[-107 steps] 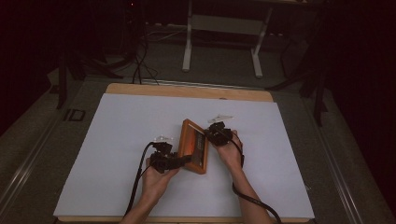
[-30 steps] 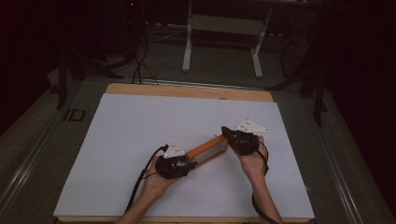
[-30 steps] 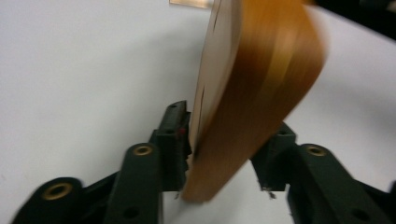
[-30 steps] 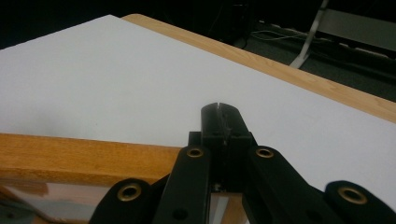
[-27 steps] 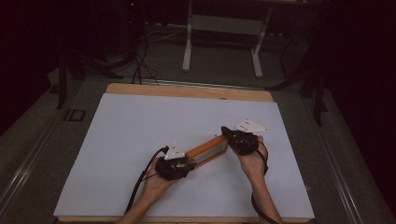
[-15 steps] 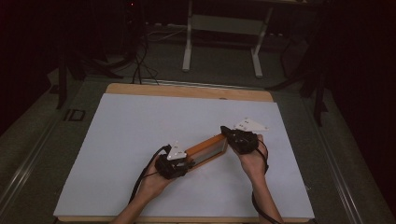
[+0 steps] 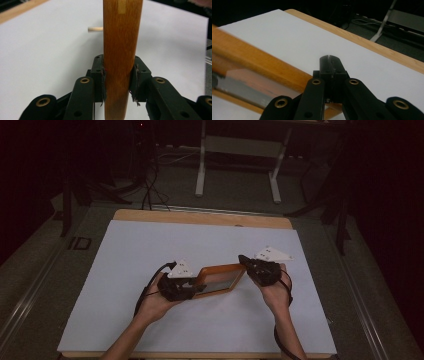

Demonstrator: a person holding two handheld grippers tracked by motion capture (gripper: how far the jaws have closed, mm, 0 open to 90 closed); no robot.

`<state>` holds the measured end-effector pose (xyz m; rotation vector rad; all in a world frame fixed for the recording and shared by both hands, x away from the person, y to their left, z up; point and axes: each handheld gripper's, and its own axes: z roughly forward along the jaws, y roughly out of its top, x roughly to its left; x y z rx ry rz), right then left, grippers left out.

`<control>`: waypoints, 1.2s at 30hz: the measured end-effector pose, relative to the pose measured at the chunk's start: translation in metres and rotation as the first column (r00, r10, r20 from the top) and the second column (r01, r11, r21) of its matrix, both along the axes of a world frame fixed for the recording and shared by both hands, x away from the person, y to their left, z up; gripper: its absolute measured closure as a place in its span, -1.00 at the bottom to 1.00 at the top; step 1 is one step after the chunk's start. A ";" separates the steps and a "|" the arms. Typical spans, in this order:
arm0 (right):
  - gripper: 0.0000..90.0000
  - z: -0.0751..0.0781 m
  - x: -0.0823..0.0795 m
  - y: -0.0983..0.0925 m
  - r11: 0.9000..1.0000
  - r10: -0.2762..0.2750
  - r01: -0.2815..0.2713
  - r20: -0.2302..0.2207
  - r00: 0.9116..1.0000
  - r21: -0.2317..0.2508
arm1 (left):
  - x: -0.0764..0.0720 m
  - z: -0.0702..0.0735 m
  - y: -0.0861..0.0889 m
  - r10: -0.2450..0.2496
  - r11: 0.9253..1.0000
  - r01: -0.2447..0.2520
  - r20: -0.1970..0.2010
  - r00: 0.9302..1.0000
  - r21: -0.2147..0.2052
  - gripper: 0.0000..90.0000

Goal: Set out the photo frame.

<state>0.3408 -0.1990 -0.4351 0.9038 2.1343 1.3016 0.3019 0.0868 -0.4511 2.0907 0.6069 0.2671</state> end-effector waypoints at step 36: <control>-0.05 -0.015 -0.011 0.019 0.898 0.440 -0.439 -0.074 0.895 0.032 | 0.029 0.053 -0.009 -0.307 0.946 0.307 -0.014 0.952 0.100 0.52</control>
